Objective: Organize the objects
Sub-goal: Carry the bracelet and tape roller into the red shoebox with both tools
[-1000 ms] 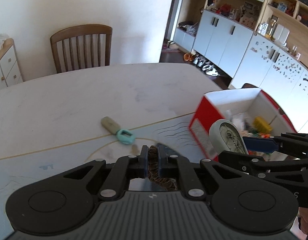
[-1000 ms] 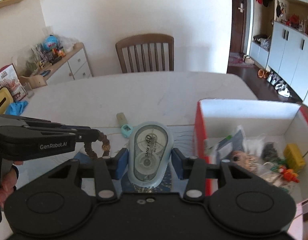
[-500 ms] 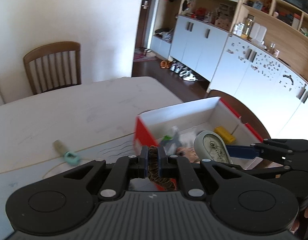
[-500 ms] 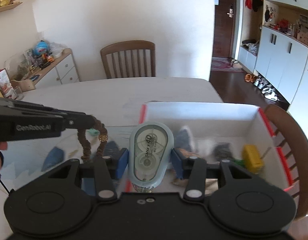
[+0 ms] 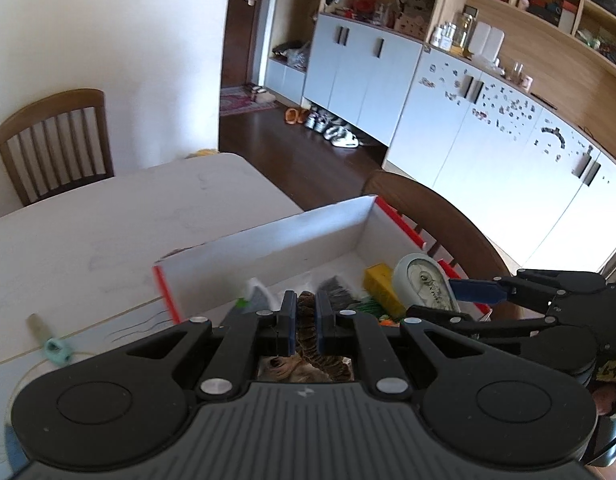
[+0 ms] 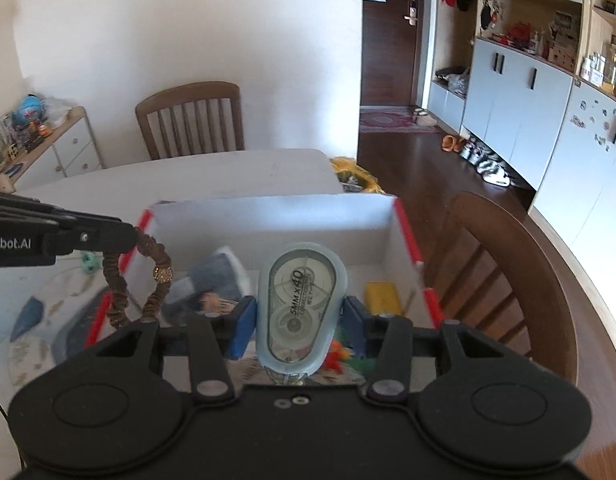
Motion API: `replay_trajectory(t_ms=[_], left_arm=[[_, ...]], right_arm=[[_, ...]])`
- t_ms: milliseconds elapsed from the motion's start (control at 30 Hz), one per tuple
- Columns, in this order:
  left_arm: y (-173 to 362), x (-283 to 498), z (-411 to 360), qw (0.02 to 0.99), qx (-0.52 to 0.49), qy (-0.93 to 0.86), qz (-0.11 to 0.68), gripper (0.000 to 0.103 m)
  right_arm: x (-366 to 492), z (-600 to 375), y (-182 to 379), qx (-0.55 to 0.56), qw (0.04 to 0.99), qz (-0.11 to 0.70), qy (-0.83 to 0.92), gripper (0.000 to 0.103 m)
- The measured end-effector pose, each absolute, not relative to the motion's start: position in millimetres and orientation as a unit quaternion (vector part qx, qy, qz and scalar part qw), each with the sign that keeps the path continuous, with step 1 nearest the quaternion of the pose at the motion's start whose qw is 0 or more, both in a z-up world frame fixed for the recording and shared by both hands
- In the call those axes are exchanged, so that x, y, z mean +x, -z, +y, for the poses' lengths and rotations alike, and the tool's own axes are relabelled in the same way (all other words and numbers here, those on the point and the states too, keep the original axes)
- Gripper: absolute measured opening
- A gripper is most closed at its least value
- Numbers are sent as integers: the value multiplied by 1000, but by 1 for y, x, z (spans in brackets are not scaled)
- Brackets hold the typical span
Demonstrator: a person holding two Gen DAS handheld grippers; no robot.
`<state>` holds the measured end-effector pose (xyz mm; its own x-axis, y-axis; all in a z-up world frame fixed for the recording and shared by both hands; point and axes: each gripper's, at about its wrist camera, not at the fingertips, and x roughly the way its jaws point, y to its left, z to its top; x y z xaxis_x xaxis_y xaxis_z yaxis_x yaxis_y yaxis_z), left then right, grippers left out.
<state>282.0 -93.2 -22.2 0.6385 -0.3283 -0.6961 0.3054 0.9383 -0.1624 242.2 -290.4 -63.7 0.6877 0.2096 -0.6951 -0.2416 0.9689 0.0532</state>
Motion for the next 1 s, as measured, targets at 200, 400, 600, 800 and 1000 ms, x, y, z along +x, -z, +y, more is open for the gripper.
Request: replay_trajectory(t_ms=[200,400,600,800,1000], left_arm=[[35,308,-119,898,-12,177,403,9],[52,328,-135,895,-15,182,408,9],[75,345,-144,891,-13,170,421,9],[96,357,-147,882,-14,158,443,9],[110,360,-150,875,-5,152,460,9]], right_arm=[[253,-303,77,-31,913,385,-129,46],[267,-303,91,-40,906,398,-138,46],[280,-305,106,-56,895,416,-150,46],[286,-301,117,-71,885,430,-163,46],[285,-297,126,-88,879,436,-172,45]])
